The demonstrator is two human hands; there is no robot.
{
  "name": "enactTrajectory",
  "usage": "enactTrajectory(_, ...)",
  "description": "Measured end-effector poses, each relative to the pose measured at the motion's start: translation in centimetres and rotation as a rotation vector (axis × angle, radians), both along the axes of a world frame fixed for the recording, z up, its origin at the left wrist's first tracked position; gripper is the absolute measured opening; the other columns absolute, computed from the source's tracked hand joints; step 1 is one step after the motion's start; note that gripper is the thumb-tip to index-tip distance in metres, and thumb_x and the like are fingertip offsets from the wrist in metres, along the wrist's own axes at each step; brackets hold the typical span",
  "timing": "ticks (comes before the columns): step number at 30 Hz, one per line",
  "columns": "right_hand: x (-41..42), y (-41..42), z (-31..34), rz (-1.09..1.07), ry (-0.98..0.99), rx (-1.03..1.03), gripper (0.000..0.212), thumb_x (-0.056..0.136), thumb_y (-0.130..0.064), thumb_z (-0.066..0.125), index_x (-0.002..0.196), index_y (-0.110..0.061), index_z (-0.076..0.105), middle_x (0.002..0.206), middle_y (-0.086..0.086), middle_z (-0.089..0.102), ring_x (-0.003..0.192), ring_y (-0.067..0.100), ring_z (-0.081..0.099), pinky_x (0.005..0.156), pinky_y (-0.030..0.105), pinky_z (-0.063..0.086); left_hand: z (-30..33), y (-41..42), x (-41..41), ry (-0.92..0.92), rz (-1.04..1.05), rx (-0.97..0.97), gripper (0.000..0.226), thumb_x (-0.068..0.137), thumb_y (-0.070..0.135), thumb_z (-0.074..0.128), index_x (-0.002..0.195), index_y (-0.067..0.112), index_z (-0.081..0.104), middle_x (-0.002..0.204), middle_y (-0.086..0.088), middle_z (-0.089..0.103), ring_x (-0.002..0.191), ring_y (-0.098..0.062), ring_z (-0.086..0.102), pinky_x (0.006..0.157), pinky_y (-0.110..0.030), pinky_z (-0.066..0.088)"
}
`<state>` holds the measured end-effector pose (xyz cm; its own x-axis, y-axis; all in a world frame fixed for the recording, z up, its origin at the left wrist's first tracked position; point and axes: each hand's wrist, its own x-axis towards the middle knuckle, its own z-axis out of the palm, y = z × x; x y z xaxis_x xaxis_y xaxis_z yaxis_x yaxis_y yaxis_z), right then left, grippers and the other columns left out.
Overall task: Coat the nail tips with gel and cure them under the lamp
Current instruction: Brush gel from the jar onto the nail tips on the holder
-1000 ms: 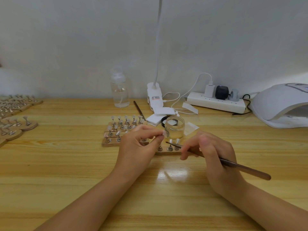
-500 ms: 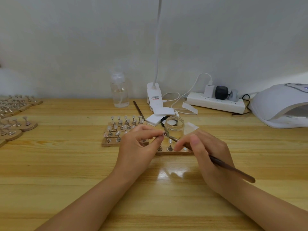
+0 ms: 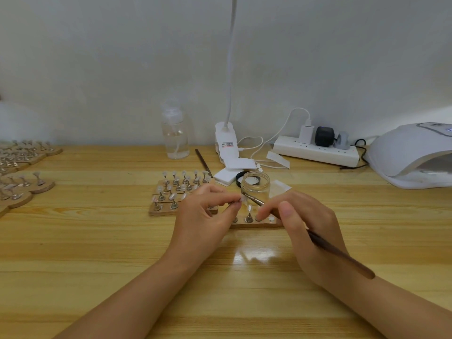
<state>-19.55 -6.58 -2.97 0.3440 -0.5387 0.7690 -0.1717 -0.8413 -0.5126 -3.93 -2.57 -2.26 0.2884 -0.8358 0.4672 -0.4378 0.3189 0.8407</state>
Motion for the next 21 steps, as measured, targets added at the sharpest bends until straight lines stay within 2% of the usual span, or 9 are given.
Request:
enactTrajectory(2, 0.06, 0.02, -0.01, -0.027, 0.033, -0.02, 0.042, 0.09, -0.028, 0.032, 0.071, -0.014, 0.067, 0.068, -0.01, 0.065, 0.065, 0.008, 0.057, 0.067, 0.031, 0.044, 0.01, 0.0, -0.02, -0.003, -0.006, 0.001, 0.029, 0.075, 0.005, 0.07, 0.076, 0.034, 0.069, 0.079, 0.009, 0.061, 0.067, -0.002, 0.058, 0.052, -0.014, 0.044)
enactTrajectory(5, -0.06, -0.03, -0.02, -0.003, 0.016, -0.081, 0.046, 0.09, -0.021, 0.03, 0.062, -0.01, 0.064, 0.058, -0.008, 0.061, 0.057, 0.005, 0.052, 0.065, 0.03, 0.041, -0.04, 0.0, 0.03, 0.006, -0.007, 0.001, 0.028, 0.075, 0.005, 0.071, 0.076, 0.032, 0.07, 0.079, 0.009, 0.062, 0.068, -0.004, 0.059, 0.052, -0.012, 0.044)
enactTrajectory(10, 0.02, -0.01, -0.06, -0.029, 0.017, -0.039, 0.04, 0.09, -0.026, 0.032, 0.074, -0.014, 0.067, 0.069, -0.009, 0.065, 0.065, 0.009, 0.056, 0.064, 0.035, 0.046, 0.01, 0.01, -0.05, 0.019, -0.002, -0.008, 0.032, 0.074, 0.003, 0.07, 0.073, 0.035, 0.068, 0.078, 0.008, 0.061, 0.06, 0.001, 0.058, 0.049, -0.01, 0.041)
enactTrajectory(13, -0.05, -0.13, -0.13, -0.011, 0.022, -0.063, 0.044, 0.09, -0.023, 0.03, 0.066, -0.012, 0.065, 0.062, -0.009, 0.063, 0.06, 0.007, 0.054, 0.065, 0.034, 0.043, -0.03, -0.06, -0.03, 0.014, 0.004, -0.003, 0.031, 0.074, 0.004, 0.071, 0.074, 0.035, 0.069, 0.078, 0.009, 0.062, 0.065, -0.003, 0.059, 0.051, -0.015, 0.044)
enactTrajectory(15, -0.16, -0.07, -0.07, 0.001, 0.002, -0.088, 0.045, 0.09, -0.02, 0.03, 0.063, -0.01, 0.064, 0.059, -0.008, 0.061, 0.056, 0.005, 0.052, 0.064, 0.031, 0.041, 0.01, -0.04, -0.04, 0.015, -0.005, -0.006, 0.029, 0.075, 0.004, 0.07, 0.075, 0.032, 0.069, 0.078, 0.008, 0.062, 0.064, 0.0, 0.058, 0.05, -0.011, 0.042)
enactTrajectory(19, -0.04, -0.04, -0.1, -0.023, 0.014, -0.046, 0.039, 0.09, -0.026, 0.032, 0.075, -0.015, 0.067, 0.07, -0.01, 0.065, 0.066, 0.004, 0.056, 0.067, 0.03, 0.043, 0.03, 0.0, -0.05, 0.009, -0.005, -0.017, 0.03, 0.075, 0.003, 0.07, 0.074, 0.033, 0.068, 0.077, 0.009, 0.062, 0.062, 0.002, 0.058, 0.05, -0.008, 0.04)
enactTrajectory(21, -0.03, -0.12, -0.15, -0.008, 0.02, -0.042, 0.041, 0.091, -0.025, 0.031, 0.071, -0.014, 0.066, 0.066, -0.01, 0.064, 0.063, 0.003, 0.054, 0.066, 0.031, 0.043, 0.0, -0.04, -0.03, 0.004, -0.001, -0.011, 0.03, 0.075, 0.003, 0.07, 0.075, 0.033, 0.069, 0.077, 0.009, 0.062, 0.064, 0.001, 0.058, 0.05, -0.009, 0.041)
